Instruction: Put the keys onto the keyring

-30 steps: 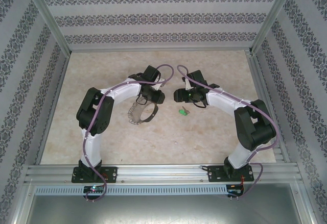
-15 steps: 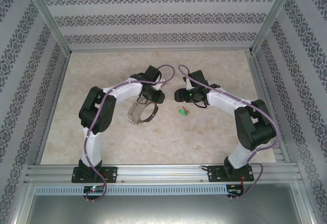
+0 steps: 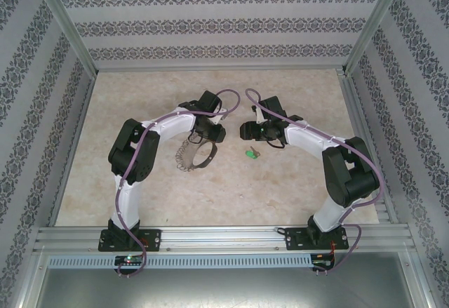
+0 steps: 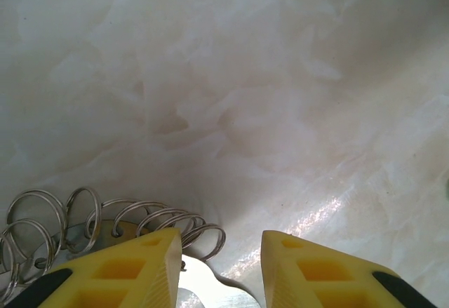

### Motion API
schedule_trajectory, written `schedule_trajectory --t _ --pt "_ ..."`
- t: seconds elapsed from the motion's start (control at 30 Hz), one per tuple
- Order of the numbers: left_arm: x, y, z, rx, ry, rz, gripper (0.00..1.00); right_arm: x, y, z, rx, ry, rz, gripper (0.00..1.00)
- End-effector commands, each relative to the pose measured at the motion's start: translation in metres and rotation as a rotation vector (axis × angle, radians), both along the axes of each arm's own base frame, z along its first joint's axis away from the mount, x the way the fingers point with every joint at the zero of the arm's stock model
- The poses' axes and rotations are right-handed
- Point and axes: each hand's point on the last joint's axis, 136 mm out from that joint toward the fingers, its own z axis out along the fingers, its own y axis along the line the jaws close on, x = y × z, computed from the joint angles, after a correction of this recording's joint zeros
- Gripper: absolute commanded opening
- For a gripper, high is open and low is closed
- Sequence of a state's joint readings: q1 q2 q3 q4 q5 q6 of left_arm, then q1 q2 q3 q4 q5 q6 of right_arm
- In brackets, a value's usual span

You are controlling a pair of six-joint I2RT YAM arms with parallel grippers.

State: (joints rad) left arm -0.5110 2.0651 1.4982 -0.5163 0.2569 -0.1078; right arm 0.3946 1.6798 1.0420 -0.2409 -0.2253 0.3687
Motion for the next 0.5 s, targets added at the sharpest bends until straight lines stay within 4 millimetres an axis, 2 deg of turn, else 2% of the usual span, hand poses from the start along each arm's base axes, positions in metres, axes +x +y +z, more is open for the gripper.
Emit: schedule_trajectory --t 0.0,0.47 --pt "-0.005 0.003 -0.014 0.038 0.016 -0.023 0.35 0.001 0.0 0.013 0.026 -0.03 -0.009 0.62" --pt "-0.016 -0.001 -0.016 0.002 0.05 -0.034 0.34 0.004 0.0 0.015 0.031 -0.035 -0.01 0.62"
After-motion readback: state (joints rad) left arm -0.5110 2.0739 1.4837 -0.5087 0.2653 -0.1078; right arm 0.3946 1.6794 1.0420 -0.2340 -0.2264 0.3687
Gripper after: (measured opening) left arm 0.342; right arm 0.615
